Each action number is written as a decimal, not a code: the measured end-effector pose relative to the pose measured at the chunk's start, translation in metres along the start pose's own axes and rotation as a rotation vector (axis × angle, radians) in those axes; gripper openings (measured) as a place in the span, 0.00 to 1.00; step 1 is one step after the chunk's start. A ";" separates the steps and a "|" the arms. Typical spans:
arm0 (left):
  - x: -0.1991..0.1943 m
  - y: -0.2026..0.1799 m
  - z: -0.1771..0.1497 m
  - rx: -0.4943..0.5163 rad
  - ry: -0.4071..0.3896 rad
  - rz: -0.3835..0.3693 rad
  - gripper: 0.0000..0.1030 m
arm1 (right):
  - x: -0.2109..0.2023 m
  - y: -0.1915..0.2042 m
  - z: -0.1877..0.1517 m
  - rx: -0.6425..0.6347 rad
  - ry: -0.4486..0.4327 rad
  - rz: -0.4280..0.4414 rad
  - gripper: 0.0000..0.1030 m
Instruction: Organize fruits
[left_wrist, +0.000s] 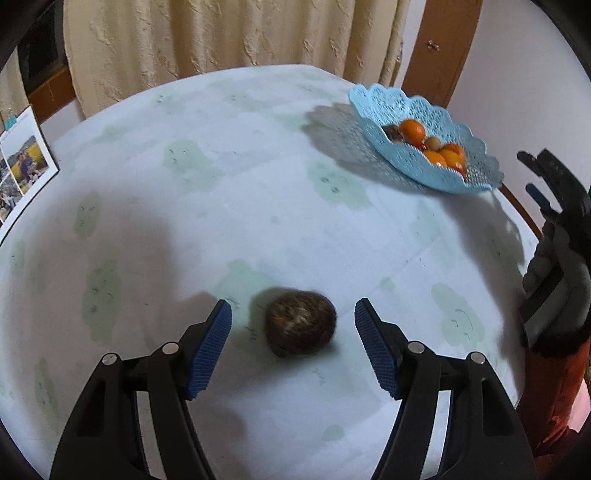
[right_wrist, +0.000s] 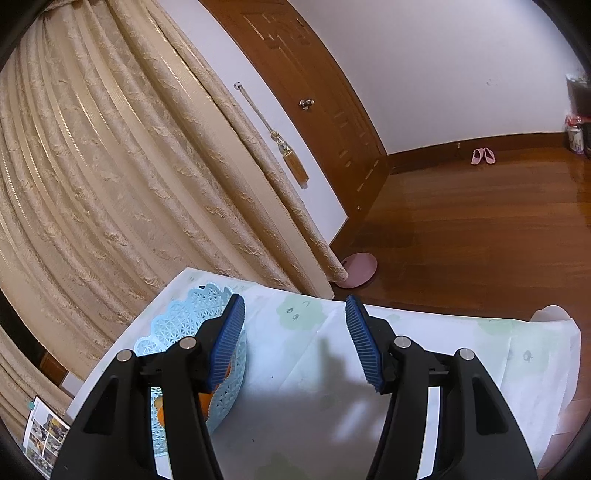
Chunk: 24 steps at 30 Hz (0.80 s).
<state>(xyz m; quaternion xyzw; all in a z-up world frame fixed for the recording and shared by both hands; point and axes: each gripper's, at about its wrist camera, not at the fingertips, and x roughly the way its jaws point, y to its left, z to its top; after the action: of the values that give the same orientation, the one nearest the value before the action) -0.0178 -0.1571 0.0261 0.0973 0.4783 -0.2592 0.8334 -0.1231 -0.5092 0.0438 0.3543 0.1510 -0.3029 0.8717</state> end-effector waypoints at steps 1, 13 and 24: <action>0.002 -0.002 -0.001 0.005 0.007 -0.001 0.59 | 0.000 0.000 0.000 0.000 0.000 0.001 0.57; -0.002 -0.006 0.008 0.041 -0.019 0.036 0.40 | -0.003 0.001 0.000 -0.012 -0.012 -0.004 0.57; -0.011 -0.055 0.084 0.131 -0.168 0.034 0.40 | -0.047 0.072 -0.033 -0.397 -0.257 -0.024 0.60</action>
<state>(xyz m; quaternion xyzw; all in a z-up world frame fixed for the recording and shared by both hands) 0.0117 -0.2347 0.0843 0.1374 0.3873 -0.2829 0.8666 -0.1146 -0.4255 0.0814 0.1327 0.0995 -0.3201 0.9328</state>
